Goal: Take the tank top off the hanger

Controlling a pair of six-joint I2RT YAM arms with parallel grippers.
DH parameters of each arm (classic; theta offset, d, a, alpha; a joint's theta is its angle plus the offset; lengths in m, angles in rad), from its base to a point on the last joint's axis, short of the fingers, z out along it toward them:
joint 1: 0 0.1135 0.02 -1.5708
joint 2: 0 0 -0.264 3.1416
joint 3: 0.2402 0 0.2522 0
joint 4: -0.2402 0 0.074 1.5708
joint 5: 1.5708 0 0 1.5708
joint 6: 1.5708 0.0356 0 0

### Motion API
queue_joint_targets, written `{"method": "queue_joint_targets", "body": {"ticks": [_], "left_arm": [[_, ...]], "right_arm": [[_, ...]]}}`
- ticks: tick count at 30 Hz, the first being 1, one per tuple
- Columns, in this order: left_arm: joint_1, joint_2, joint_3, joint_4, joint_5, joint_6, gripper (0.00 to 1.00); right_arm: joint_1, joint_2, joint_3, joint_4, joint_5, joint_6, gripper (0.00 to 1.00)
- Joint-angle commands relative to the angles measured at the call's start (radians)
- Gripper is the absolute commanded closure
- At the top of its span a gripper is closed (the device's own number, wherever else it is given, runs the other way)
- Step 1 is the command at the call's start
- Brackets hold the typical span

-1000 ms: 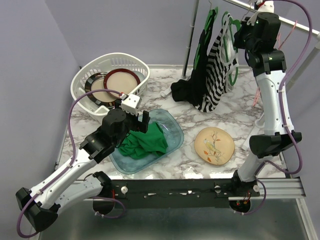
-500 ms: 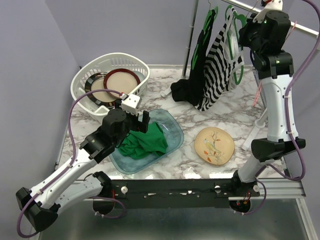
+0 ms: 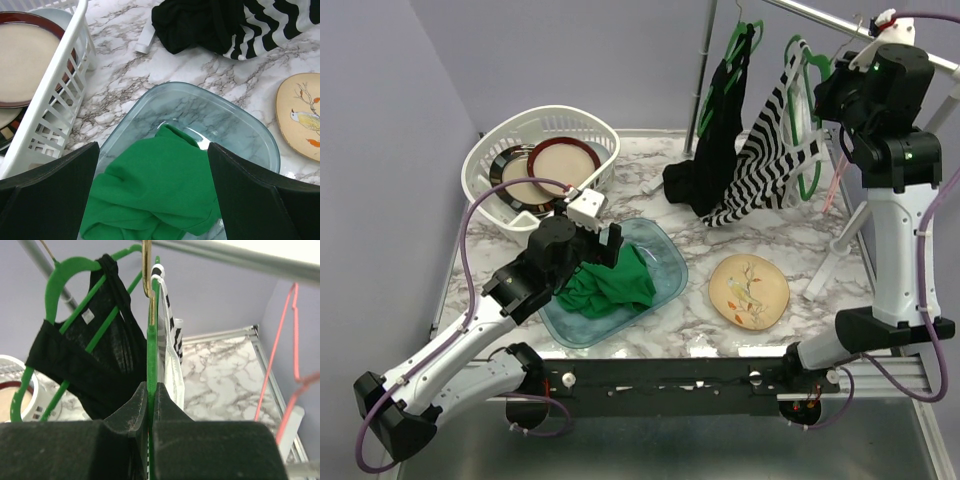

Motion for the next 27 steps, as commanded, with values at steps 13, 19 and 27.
{"method": "queue_joint_targets", "body": {"ticks": [13,19,27], "left_arm": [[-0.009,0.107,0.273,0.057,0.463,0.042,0.01],[-0.114,0.196,0.425,0.146,0.538,0.027,0.01],[-0.384,0.357,0.473,0.278,0.31,0.106,0.01]], "right_arm": [[0.019,-0.369,-0.285,-0.014,-0.121,0.289,0.99],[0.021,-0.478,-0.426,0.052,-0.231,0.432,0.99],[0.019,-0.555,-0.523,0.006,-0.133,0.642,0.99]]}}
